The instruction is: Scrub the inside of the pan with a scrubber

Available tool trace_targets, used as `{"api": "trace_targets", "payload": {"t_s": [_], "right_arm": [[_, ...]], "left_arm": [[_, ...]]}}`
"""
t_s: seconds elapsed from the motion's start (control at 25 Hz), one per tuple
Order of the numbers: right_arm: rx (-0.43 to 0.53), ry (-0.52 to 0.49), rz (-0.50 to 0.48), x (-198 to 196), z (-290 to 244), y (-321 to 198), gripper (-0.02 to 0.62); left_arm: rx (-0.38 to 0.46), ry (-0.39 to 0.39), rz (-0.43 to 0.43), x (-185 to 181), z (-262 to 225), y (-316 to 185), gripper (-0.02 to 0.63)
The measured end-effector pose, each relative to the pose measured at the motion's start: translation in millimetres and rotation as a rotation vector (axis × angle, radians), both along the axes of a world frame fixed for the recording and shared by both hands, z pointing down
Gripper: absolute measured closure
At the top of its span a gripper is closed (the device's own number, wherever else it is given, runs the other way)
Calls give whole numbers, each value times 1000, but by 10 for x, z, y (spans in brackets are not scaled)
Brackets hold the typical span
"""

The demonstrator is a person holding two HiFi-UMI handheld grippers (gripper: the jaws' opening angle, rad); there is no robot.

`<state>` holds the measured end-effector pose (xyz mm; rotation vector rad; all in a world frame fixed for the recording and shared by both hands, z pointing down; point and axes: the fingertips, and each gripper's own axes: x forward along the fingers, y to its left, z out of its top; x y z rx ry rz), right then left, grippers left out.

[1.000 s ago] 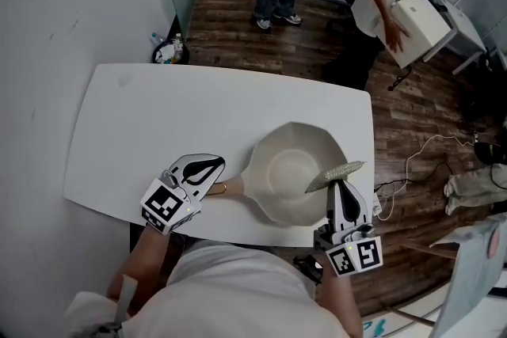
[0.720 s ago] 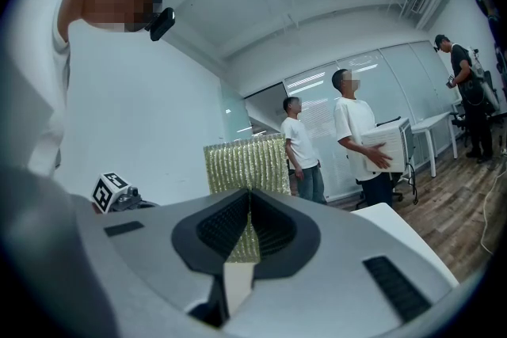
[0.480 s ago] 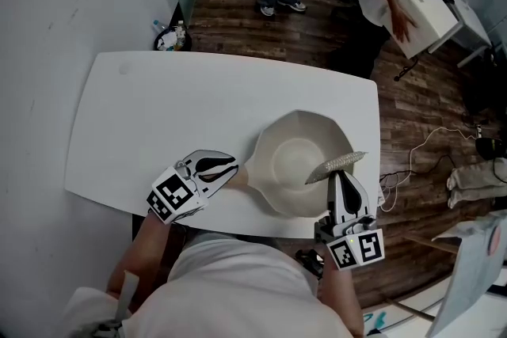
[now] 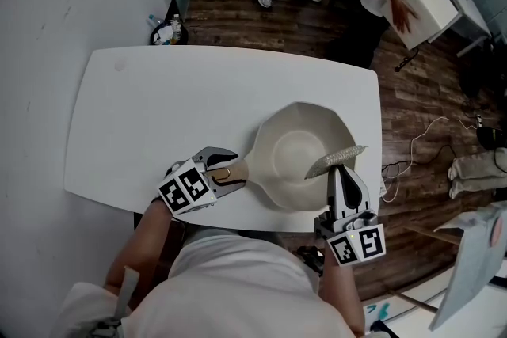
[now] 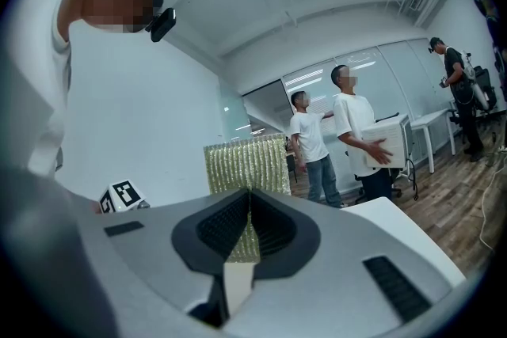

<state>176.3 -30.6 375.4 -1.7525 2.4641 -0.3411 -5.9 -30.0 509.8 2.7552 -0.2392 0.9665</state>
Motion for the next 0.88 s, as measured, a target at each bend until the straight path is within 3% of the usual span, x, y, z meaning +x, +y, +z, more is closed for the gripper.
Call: {"api": "trace_targets", "payload": {"t_s": [0.32,0.6,0.88], "right_arm": [[-3,1,9,-17,24,0,571],[-9,4,20,-8,27,9,571],[-15,4,24,6,46,22,571]], "left_arm": [[-12,-250,90,-48,435,86,333],[7,-296,101,-11,574,15,331],[25,-394,135,31,723,29,333]]}}
